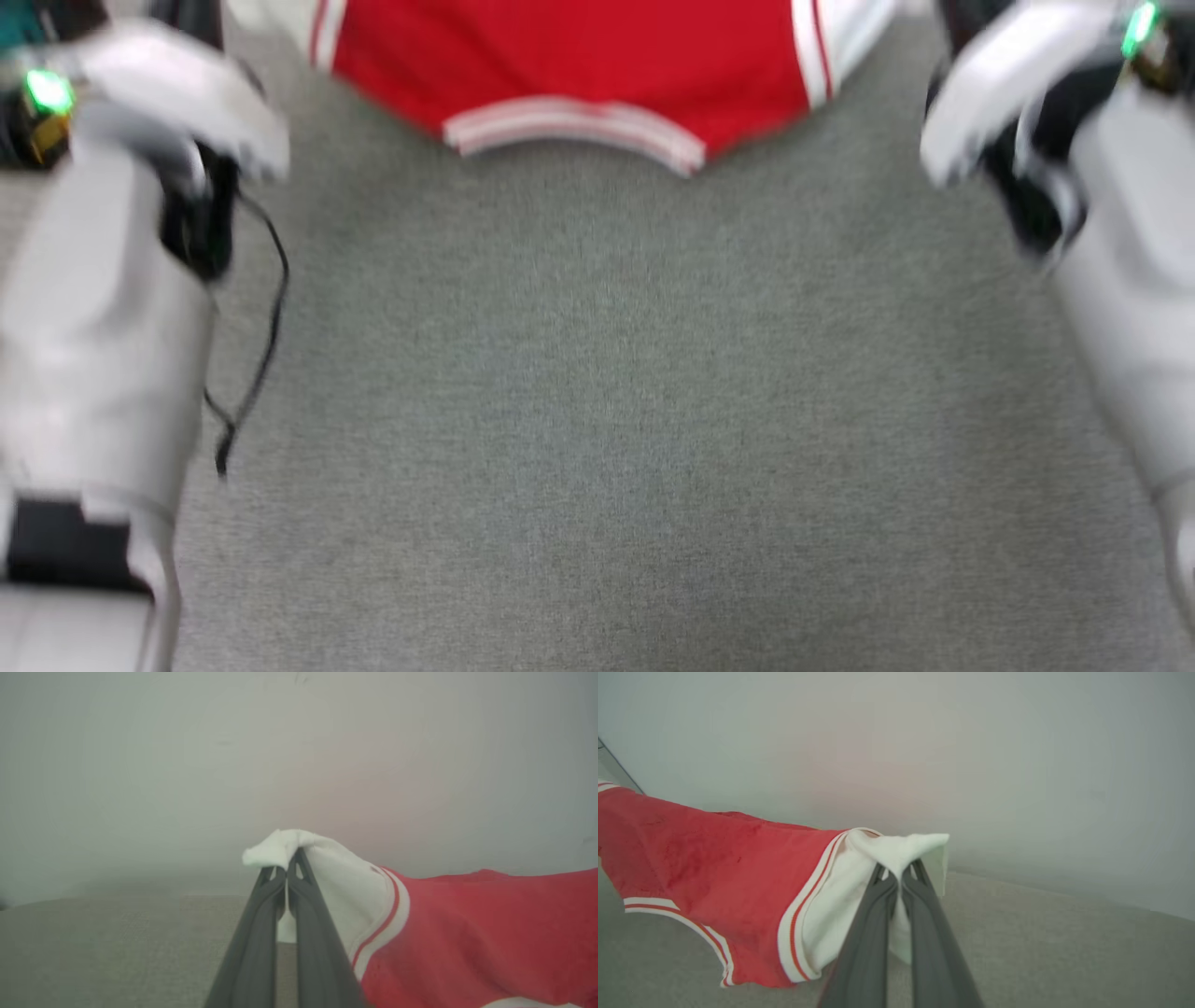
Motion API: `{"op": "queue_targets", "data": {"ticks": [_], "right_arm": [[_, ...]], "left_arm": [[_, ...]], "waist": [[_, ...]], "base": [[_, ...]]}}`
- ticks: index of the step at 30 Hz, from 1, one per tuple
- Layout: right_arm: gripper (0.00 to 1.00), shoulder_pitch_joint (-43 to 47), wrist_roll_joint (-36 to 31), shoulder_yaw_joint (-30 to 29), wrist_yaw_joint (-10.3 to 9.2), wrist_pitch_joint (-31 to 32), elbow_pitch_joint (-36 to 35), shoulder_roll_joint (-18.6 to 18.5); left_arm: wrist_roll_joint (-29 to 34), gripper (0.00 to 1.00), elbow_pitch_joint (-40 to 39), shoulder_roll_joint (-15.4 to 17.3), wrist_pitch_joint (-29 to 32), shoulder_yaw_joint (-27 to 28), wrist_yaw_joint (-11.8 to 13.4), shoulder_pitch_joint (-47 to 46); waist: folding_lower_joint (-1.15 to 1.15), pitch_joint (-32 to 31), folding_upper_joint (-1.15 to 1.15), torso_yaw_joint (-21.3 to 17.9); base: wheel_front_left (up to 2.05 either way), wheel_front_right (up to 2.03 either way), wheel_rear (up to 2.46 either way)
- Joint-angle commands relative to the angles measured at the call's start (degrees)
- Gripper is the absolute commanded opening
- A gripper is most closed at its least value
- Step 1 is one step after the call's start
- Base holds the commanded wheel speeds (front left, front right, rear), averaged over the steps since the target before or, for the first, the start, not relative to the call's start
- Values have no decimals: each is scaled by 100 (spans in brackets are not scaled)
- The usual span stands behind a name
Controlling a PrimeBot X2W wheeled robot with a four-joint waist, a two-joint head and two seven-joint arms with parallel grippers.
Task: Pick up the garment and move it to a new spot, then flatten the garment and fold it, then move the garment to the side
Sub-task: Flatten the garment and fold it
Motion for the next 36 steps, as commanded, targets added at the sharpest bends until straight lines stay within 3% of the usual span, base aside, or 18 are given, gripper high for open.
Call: {"op": "queue_targets", "data": {"ticks": [1,8,17,23,28,33,34,35,36], "right_arm": [[0,346,75,69,-4,-61,-93,-65],[0,2153,426,392,-4,-44,-894,-397],[0,4134,361,52,-4,304,-2140,-767],[0,5404,141,-532,-4,639,-2859,-658],[0,6562,-444,-1202,-4,1123,-3594,-504],[0,7420,-967,-1583,-4,1687,-3968,-211],[22,7511,-975,-1659,-4,1763,-4019,-135],[53,7571,-982,-1714,-4,1816,-4081,-49],[95,7590,-1037,-1758,-4,1843,-4150,-6]], "left_arm": [[25,0,-145,10,-36,46,26,387],[71,0,-1353,108,-33,436,299,2499],[-4,0,-3018,269,179,594,882,4964],[-108,0,-3996,289,517,646,1297,6246],[-137,0,-4740,278,830,629,1677,7250],[-126,0,-5102,238,994,517,1842,7768],[-127,0,-5131,222,986,499,1857,7814],[-142,0,-5157,196,969,491,1862,7831],[-157,0,-5188,171,945,479,1846,7817]], "waist": [[0,-541,0,2],[0,-1422,0,-85],[0,-2054,0,-159],[0,-2301,0,-134],[0,-2356,0,-73],[0,-2370,0,23],[0,-2372,0,48],[0,-2370,0,69],[0,-2371,0,92]], "base": [[0,0,0],[0,0,0],[0,0,0],[0,0,0],[0,0,0],[0,0,0],[0,0,0],[0,0,0],[0,0,0]]}}
